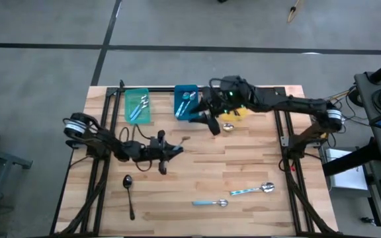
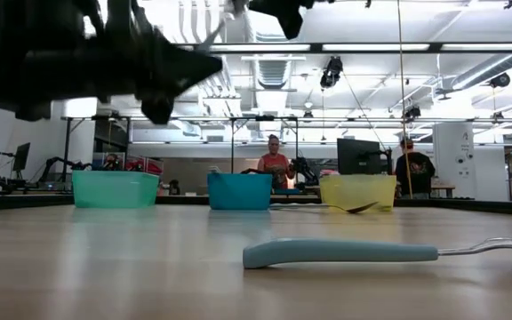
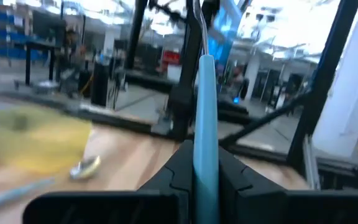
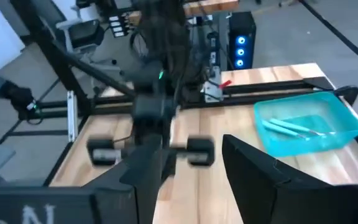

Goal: Sort silverware by color (type)
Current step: Put the blue spoon into the green bin

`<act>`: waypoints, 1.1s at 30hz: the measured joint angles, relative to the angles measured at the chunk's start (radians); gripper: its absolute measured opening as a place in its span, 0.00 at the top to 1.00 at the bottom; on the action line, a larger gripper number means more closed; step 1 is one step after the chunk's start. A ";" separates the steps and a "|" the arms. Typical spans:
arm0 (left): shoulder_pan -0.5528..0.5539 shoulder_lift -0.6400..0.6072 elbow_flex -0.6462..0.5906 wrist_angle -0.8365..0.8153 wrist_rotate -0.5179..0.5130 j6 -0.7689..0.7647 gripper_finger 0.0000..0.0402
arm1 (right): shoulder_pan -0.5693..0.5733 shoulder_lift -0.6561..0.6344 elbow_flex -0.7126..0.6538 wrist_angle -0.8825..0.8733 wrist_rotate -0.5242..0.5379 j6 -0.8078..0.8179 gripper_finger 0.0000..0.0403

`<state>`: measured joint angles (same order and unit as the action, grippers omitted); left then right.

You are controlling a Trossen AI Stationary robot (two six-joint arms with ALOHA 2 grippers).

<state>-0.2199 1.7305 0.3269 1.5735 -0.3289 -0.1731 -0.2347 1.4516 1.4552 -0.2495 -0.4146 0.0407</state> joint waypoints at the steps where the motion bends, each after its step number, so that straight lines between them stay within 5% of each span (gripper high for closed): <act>1: 0.000 -0.020 0.000 -0.001 -0.001 0.011 0.98 | 0.008 -0.019 -0.041 0.033 0.001 0.000 0.61; 11: 0.000 -0.161 -0.002 -0.005 -0.028 0.163 0.98 | 0.094 -0.114 -0.495 0.730 0.113 0.103 0.63; 16: 0.002 -0.174 0.000 -0.003 -0.049 0.211 0.98 | 0.128 -0.048 -0.578 1.069 0.191 0.134 0.63; 33: 0.009 -0.174 0.033 -0.012 -0.082 0.269 0.98 | 0.164 0.144 -0.386 1.114 0.120 0.062 0.63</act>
<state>-0.2111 1.5570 0.3603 1.5620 -0.4110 0.0954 -0.0711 1.5951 1.0696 0.8641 -0.2951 0.1032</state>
